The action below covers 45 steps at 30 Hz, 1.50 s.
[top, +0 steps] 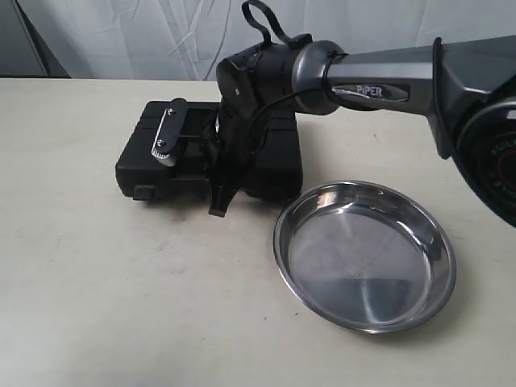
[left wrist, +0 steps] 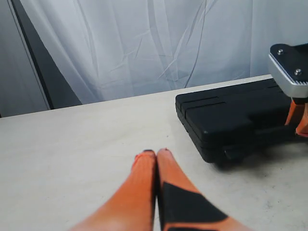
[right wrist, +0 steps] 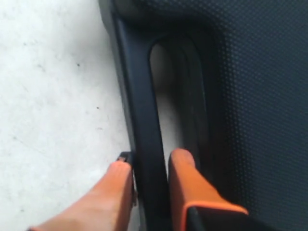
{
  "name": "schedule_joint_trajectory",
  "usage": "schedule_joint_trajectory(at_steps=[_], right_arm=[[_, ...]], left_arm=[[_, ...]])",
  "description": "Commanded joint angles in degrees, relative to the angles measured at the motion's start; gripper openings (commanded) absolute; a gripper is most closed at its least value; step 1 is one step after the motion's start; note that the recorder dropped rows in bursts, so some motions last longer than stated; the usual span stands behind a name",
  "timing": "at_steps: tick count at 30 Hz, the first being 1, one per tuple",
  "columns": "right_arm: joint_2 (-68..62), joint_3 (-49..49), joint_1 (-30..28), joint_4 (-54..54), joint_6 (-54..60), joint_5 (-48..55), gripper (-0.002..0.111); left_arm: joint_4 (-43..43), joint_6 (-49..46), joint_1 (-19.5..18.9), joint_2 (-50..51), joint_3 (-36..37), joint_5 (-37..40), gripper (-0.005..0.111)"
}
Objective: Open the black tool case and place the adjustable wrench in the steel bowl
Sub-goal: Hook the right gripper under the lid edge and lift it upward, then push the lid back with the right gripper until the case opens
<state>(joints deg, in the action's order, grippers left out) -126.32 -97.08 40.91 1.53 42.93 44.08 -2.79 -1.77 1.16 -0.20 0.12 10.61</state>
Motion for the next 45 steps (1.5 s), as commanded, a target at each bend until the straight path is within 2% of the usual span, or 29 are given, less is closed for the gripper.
schedule_joint_trajectory(at_steps=[1, 8, 16, 20, 31, 40, 45], right_arm=[[2.53, -0.2, -0.12, 4.95, -0.91, -0.94, 0.001], [1.74, -0.2, -0.12, 15.36, -0.91, -1.17, 0.001], [-1.57, -0.2, -0.12, 21.11, -0.91, -1.06, 0.001], [-1.9, -0.32, -0.12, 20.21, -0.91, -1.1, 0.001], [5.61, -0.32, -0.12, 21.33, 1.12, -3.66, -0.001], [9.83, -0.32, -0.12, 32.02, 2.64, -2.17, -0.001], [12.13, -0.32, -0.4, 32.19, 2.53, -2.87, -0.001]], left_arm=[[0.09, 0.05, 0.06, 0.2, -0.12, -0.34, 0.0], [0.09, 0.05, 0.06, 0.2, -0.12, -0.34, 0.0], [0.09, 0.05, 0.06, 0.2, -0.12, -0.34, 0.0], [0.09, 0.05, 0.06, 0.2, -0.12, -0.34, 0.0], [0.09, 0.05, 0.06, 0.2, -0.12, -0.34, 0.0], [0.09, 0.05, 0.06, 0.2, -0.12, -0.34, 0.0], [0.09, 0.05, 0.06, 0.2, -0.12, -0.34, 0.0]])
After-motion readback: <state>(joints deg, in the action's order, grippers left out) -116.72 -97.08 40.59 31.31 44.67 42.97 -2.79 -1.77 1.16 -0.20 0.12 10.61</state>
